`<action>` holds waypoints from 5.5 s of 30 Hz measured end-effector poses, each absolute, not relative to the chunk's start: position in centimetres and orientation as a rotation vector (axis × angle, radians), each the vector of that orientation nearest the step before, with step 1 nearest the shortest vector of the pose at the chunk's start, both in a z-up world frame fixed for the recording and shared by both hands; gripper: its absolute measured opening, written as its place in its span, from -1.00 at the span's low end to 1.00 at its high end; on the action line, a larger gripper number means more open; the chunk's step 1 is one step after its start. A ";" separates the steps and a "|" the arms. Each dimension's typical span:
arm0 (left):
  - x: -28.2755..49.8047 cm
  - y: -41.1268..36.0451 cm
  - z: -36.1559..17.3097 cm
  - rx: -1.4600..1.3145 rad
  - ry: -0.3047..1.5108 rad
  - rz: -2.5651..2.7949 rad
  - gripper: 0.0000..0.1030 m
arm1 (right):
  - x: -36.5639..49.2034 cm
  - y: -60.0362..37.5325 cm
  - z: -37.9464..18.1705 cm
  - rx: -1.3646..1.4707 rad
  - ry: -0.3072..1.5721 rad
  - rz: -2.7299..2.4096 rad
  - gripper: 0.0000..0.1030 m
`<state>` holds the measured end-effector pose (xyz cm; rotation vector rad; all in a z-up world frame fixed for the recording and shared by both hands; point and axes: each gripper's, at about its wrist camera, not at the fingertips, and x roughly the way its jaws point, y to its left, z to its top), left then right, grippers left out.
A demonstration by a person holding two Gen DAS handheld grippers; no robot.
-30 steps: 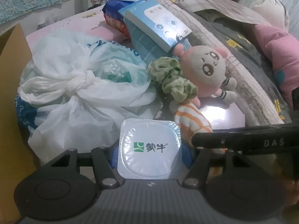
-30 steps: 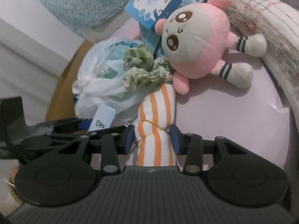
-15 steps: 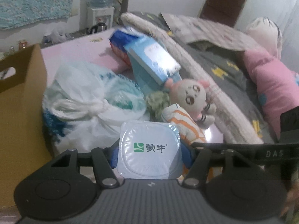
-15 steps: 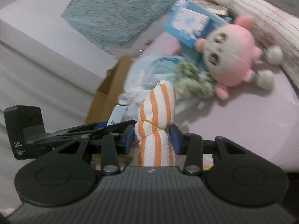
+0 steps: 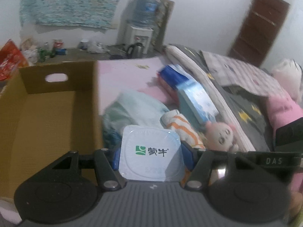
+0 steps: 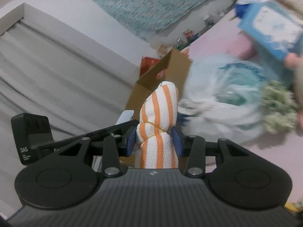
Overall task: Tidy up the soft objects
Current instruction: 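Carry the towel roll with the right tool while the left tool carries the cup to the box, then open the right tool over the box while the left tool releases the cup inside, then withdraw both tools from the box toward the bed with the plush doll, then close the left tool on the green floral cloth while the right tool grasps the blue bandage box, then lift the green cloth with the left tool while the right tool lifts the blue box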
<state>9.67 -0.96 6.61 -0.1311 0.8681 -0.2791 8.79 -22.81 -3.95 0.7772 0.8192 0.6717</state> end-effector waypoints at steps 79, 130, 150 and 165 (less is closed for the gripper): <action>17.8 13.5 10.2 -0.258 0.735 0.022 0.92 | 27.9 -7.6 0.4 0.800 0.962 0.626 0.50; 13.0 -22.4 -8.3 0.636 0.812 -0.620 -0.20 | 11.7 -35.7 -4.7 0.582 0.732 0.297 0.59; 14.2 -12.9 -2.2 0.182 0.867 -0.577 -0.81 | 25.1 -29.3 -6.5 0.124 0.915 0.225 0.55; 13.5 -8.6 -0.1 -0.042 0.859 -0.508 -0.84 | 22.7 -29.8 -4.0 0.318 0.849 0.258 -0.53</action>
